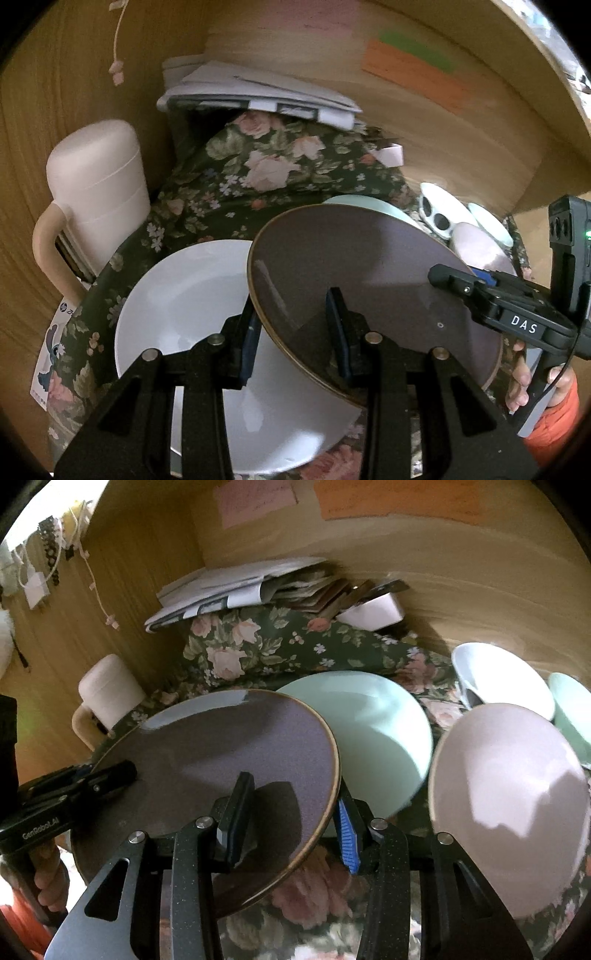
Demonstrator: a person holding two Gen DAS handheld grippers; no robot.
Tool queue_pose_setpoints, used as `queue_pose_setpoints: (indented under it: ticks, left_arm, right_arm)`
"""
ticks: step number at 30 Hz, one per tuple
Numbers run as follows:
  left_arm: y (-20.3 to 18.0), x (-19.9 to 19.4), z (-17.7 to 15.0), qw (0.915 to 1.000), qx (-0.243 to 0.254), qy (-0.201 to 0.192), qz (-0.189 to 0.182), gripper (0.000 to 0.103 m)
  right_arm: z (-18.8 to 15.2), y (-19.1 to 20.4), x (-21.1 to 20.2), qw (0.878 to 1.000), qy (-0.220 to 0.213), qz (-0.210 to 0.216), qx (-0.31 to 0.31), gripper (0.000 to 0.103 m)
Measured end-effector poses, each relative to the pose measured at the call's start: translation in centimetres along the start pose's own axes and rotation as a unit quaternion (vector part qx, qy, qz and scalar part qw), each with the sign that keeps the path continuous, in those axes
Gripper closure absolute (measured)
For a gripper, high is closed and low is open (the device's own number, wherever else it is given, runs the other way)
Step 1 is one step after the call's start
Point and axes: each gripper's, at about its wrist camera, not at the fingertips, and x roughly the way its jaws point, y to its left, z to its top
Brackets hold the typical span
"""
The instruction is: Organize plates and bowls
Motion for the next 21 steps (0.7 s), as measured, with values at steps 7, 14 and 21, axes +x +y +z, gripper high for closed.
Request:
queue_pose_setpoints:
  ticks: [7,14,21]
  left_arm:
    - [-2.3,-1.3,-0.8,0.9998,0.017,-0.004,-0.014,0.068]
    - [-4.9,-2.4,-1.9,0.9989,0.038,-0.005,-0.027,0.068]
    - [-7.5,-2.9,-3.2,0.9975,0.057,0.003,-0.041,0.068]
  right_arm:
    - [-1.4,-1.0,-2.9,1.0,-0.013,-0.014,0.01,0.065]
    - [-3.1,-2.0,-5.8,0.999,-0.022,-0.025,0.024,0.065]
    - [-5.1,-3.0,-7.8,0.998,-0.024,-0.038,0.041,0.065]
